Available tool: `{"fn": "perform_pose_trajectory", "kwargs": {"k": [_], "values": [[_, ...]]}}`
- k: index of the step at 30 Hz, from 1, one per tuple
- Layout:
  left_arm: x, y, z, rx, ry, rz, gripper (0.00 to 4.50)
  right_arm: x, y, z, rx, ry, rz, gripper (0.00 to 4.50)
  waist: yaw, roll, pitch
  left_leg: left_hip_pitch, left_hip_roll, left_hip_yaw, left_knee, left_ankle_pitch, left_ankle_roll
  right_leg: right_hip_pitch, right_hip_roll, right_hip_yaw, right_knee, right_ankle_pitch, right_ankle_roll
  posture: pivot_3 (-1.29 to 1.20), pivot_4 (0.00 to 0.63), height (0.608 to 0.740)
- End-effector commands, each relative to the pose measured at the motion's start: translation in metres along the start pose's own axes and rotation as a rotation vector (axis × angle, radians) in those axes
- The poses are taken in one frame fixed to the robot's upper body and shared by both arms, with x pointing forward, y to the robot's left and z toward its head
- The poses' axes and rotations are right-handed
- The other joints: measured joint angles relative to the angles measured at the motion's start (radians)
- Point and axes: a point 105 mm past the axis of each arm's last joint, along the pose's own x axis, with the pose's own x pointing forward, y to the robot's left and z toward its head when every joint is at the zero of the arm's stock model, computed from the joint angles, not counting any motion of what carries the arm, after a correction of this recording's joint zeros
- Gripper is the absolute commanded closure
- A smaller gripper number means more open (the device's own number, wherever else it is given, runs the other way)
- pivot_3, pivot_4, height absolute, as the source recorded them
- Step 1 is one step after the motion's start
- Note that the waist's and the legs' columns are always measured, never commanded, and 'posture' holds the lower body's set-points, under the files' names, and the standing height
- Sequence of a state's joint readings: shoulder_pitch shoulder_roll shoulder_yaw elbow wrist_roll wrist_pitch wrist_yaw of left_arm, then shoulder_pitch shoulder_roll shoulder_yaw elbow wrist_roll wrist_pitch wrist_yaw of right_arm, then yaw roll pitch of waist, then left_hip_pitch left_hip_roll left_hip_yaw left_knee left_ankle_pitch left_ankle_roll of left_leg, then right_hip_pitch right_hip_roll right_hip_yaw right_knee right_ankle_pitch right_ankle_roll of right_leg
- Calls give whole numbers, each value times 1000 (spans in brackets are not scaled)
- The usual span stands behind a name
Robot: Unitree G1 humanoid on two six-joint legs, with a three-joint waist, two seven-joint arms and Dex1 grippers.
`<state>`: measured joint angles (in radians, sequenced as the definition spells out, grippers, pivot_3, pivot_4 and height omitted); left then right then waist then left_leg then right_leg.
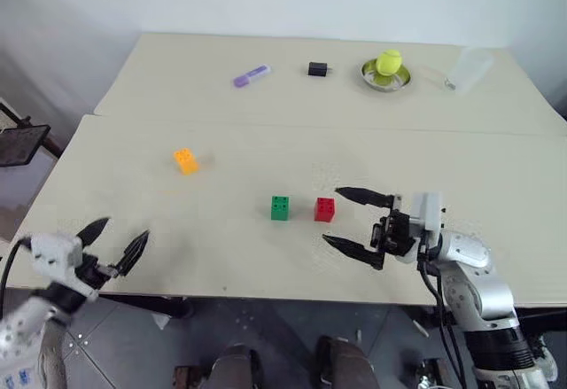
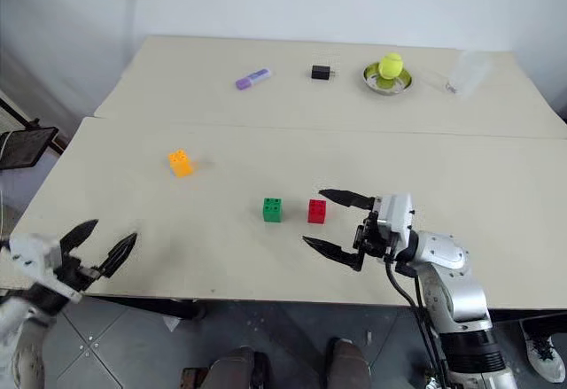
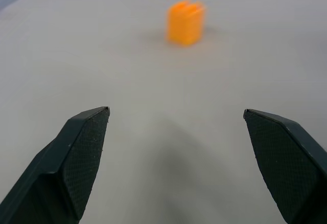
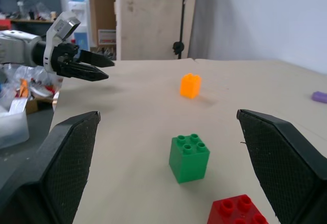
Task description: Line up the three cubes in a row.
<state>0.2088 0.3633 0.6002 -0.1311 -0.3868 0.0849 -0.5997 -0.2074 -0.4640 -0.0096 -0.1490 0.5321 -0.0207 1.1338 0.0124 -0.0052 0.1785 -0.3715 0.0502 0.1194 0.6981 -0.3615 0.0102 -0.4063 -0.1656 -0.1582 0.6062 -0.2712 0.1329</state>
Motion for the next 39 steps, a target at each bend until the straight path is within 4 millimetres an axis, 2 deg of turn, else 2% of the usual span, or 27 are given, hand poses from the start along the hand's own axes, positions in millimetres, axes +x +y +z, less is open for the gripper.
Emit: {"fn": "perform_pose_trajectory", "kwargs": {"k": [1, 3, 6, 9, 13, 15, 19, 24, 29, 35, 39], "values": [[12, -6, 25, 73, -77, 38, 25, -2, -3, 6, -42, -6, 6, 0, 9, -1, 0, 0, 0, 0, 0, 0, 0, 0, 0, 0, 0, 0, 0, 0, 150, 740], [27, -13, 29, 60, -76, 28, 25, -4, -3, 5, -48, 9, 13, 0, 12, -1, 0, 0, 0, 1, 1, 0, 0, 0, 0, 0, 1, 0, 0, 0, 150, 740], [54, -16, 29, 20, -47, 115, 25, -4, -4, 3, -58, 21, 20, 0, 11, 0, -1, 0, 0, 1, 1, 0, 0, 0, 0, 0, 1, 0, 0, 0, 150, 740], [76, -30, 37, -43, -77, 125, 25, -4, -4, 3, -53, 19, 27, 0, 8, 0, -1, 1, 0, 2, 0, 0, 0, 0, 0, 0, 1, 0, 0, 0, 150, 740], [109, -46, 40, -103, -61, 223, 25, -4, 1, 3, -29, 24, 49, 0, 4, -1, -1, 0, 0, 4, 0, 0, -1, -1, 1, -1, 2, 0, 0, 0, 150, 740], [119, -54, 43, -110, -62, 231, 25, -4, 4, 3, -20, 29, 52, 0, 5, -1, -1, 0, 0, 5, 0, 0, -1, 0, 1, -1, 2, 0, 0, 0, 150, 740], [132, -52, 41, -72, -36, 365, 25, -5, 5, 2, -8, 33, 50, 0, 4, -1, -1, 0, 0, 5, 0, 0, -1, 0, 1, -1, 1, 0, 0, 0, 150, 740], [160, -71, 41, -105, -35, 360, 25, -1, 9, 1, 17, 25, 70, 0, 13, -1, -1, 0, 0, 9, 1, 0, -1, 0, 1, -1, 0, 0, 0, 0, 150, 740], [176, -82, 50, -104, -71, 327, 25, 2, 9, 0, 26, 24, 82, 0, 11, -2, -1, -1, 0, 9, 1, 0, -1, 0, 1, -1, 0, 0, 0, 0, 150, 740], [178, -80, 47, -132, -74, 368, 25, 5, 9, -1, 32, 20, 85, 0, 11, -2, -1, 0, 0, 9, 1, 1, -1, 0, 1, -1, 0, 0, 0, 0, 150, 740], [177, -79, 49, -123, -91, 376, 870, 4, 10, -4, 35, 23, 83, 0, 12, -2, -1, 0, 0, 9, 1, 1, -1, 0, 1, -1, 0, 0, 0, 0, 150, 740]]}}
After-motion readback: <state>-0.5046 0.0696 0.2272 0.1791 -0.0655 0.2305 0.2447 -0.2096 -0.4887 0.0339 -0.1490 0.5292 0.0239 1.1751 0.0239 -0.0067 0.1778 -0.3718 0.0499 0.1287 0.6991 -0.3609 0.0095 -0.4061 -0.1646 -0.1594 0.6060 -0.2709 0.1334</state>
